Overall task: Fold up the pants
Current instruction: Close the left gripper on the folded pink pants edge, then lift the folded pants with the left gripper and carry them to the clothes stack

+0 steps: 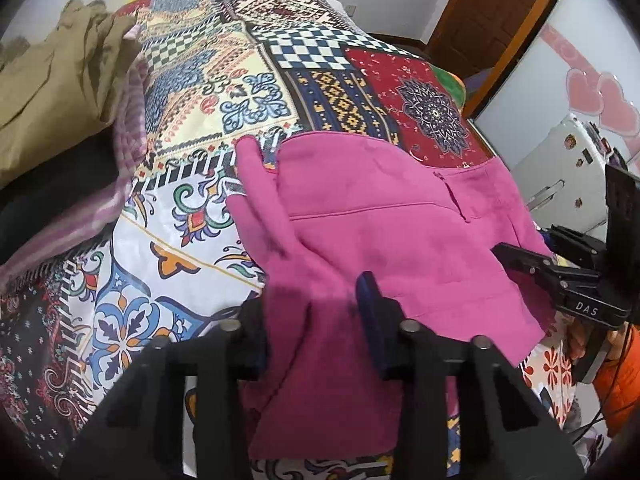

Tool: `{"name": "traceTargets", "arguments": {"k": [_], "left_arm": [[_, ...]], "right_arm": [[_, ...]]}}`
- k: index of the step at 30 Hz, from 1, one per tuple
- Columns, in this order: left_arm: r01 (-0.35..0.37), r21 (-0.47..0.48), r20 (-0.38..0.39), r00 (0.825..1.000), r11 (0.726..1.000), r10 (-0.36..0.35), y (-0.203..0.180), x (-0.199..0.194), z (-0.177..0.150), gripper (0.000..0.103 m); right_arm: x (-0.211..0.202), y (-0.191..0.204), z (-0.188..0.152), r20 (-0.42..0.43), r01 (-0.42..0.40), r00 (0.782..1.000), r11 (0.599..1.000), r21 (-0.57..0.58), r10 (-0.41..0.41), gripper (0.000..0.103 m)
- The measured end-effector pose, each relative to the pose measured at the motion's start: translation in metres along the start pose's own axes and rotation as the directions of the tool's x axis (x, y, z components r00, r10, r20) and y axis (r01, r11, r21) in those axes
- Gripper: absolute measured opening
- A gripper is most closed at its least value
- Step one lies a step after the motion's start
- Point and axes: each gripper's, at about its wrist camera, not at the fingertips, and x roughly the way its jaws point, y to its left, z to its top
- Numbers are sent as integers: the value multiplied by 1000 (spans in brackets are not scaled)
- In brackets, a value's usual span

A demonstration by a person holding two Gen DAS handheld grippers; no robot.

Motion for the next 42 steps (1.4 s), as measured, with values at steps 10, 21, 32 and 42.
{"name": "traceTargets", "arguments": {"k": [10,21,32,42], "left_arm": [[-37,19,54,998,999,36,-15,-15,-3,13],[-38,5,167,985,999,37,-23,-76,-11,11],[-69,-43,293,953,997,79,-3,-155,-21,11],[-159,-115,400,896,981,192,38,-224,-16,11]], "right_arm": [[-12,4,1,51,4,999,1000,16,-5,26],[-51,39,8,126,0,992,998,-69,8,25],[-92,87,34,242,-9,969,989,-146,44,25],[-108,148,77,343,-26,933,970,-244,112,25]]}}
